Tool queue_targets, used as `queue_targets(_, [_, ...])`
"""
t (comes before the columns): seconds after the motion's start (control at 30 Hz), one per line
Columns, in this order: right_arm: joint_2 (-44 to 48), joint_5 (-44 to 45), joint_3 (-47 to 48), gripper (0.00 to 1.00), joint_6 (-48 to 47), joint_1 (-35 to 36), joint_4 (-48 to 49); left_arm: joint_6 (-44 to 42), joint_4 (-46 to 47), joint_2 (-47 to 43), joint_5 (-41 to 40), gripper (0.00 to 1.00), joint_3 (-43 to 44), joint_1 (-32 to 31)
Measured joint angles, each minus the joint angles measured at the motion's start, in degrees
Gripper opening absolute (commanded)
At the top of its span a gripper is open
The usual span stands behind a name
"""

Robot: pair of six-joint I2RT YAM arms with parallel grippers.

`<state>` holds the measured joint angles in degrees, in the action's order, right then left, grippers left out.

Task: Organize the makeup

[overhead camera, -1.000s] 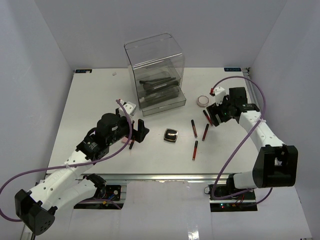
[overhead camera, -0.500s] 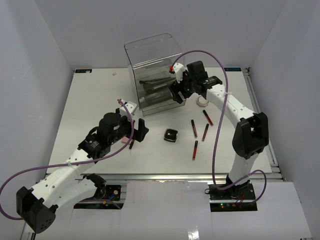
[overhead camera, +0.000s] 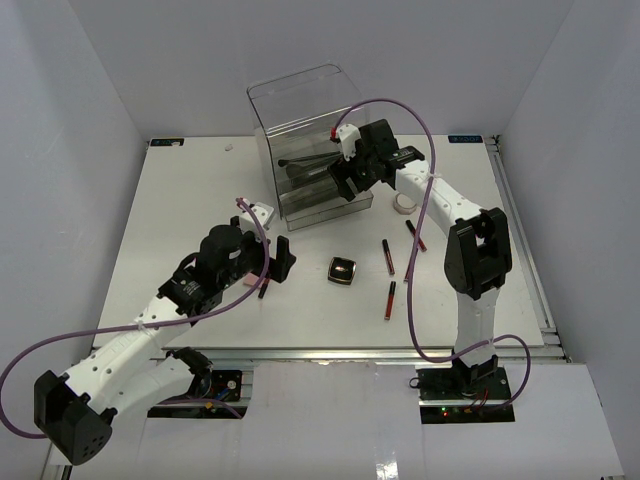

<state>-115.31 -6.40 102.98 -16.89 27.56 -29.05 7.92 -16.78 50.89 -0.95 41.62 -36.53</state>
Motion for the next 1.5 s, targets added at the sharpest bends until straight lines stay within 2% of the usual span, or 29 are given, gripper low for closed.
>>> queue_targets(0.23, [0.0,0.2,0.0,0.97,0.3,0.0,0.1,0.0,0.0,1.0,0.0,0.98,0.0,0.0])
queue_targets(0.53, [2.0,-1.4,-3.4,0.94,0.2,0.0,0.5,0.1,0.0,2.1,0.0,0.98,0.0,0.3])
queue_targets(0.63, [7.0,-6.0,-8.0,0.93,-1.5,-0.2,-0.2,0.3,0.0,4.0,0.5,0.98,0.0,1.0])
queue_targets(0.87, [30.7,-22.5,-27.5,0.93,-8.2,-2.4,-1.5,2.1,-0.5,14.4,4.8,0.98,0.0,5.7])
queue_targets(1.03, [42.6,-31.6,-41.3,0.94,-12.2,-5.6,0.7,2.7,-3.0,23.0,5.3,0.98,1.2,7.4])
queue_targets(1.13, [46.4,-36.3,-47.0,0.94,-13.5,-9.7,1.8,3.0,-4.1,26.3,3.3,0.97,2.3,7.5])
queue_targets(1.23, [47.9,-39.7,-48.6,0.94,-13.8,-12.8,2.3,3.3,-5.0,26.8,0.9,0.92,2.8,7.8])
queue_targets(1.5, [49.5,-44.1,-49.4,0.94,-14.7,-13.3,3.9,4.2,-5.6,26.8,-2.0,0.88,3.4,8.9])
